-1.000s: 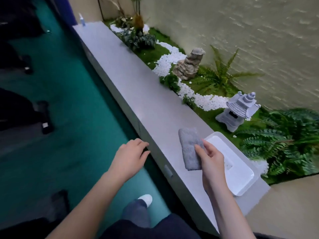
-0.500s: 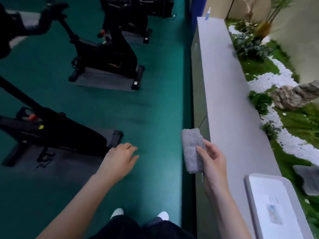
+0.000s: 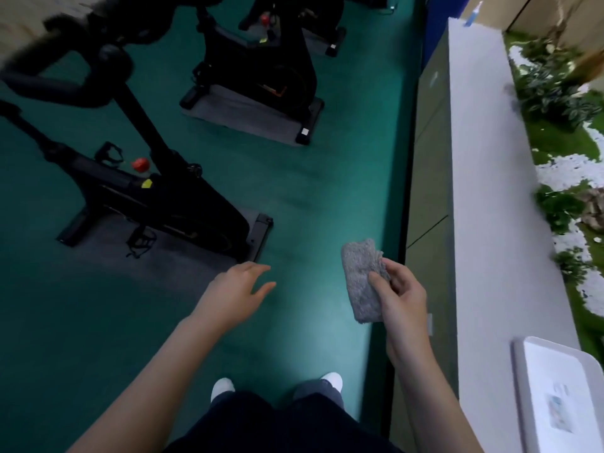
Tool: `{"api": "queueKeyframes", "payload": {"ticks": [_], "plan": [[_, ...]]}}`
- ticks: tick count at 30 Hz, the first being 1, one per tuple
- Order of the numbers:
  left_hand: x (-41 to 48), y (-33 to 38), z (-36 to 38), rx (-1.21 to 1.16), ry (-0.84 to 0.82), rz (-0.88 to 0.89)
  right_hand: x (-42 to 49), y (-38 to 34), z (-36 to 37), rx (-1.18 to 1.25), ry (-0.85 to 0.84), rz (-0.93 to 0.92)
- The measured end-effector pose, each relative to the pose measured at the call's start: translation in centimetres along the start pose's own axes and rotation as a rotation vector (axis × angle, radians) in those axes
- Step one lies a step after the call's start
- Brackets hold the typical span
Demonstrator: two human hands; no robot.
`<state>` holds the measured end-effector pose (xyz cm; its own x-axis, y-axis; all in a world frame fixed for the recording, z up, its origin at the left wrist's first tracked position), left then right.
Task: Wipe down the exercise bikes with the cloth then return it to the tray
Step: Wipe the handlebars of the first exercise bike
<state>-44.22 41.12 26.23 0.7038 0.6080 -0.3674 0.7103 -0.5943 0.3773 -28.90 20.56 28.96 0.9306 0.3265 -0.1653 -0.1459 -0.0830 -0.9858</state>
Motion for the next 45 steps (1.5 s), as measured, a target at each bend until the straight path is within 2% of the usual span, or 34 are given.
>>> {"api": "queueKeyframes", "payload": {"ticks": [14, 20, 28, 33, 38, 45], "plan": [[-8.2, -26.2, -8.4, -0.191, 0.193, -0.299, -10.7, 1.1, 24.5, -0.085, -0.352, -0.057], [-10.4, -32.1, -10.1, -0.29, 0.244, -0.426, -12.2, 0.7, 30.7, -0.132, -0.446, -0.081], [-8.8, -38.0, -12.6, -0.348, 0.286, -0.527, -10.2, 0.6, 39.3, -0.131, -0.529, -0.076], [-4.8, -41.5, -16.6, -0.313, 0.315, -0.525, -7.3, 1.1, 45.3, -0.11, -0.539, -0.058], [1.1, -43.5, -20.7, -0.246, 0.262, -0.464, -4.3, 1.1, 50.0, -0.113, -0.484, -0.025], [8.0, -43.7, -24.0, -0.159, 0.175, -0.3, -2.2, 1.4, 52.8, -0.131, -0.388, 0.026]]}}
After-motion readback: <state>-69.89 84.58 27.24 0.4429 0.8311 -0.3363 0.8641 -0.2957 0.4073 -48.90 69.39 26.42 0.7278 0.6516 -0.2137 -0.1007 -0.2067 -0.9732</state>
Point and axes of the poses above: each hand's wrist, its own x-axis towards the middle knuckle, its own z-axis out of the palm, y = z × x, the point moved 7 cm from there along x, towards the middle knuckle, and after that the axes turned 8 degrees about -z, right-handed, at the moved point
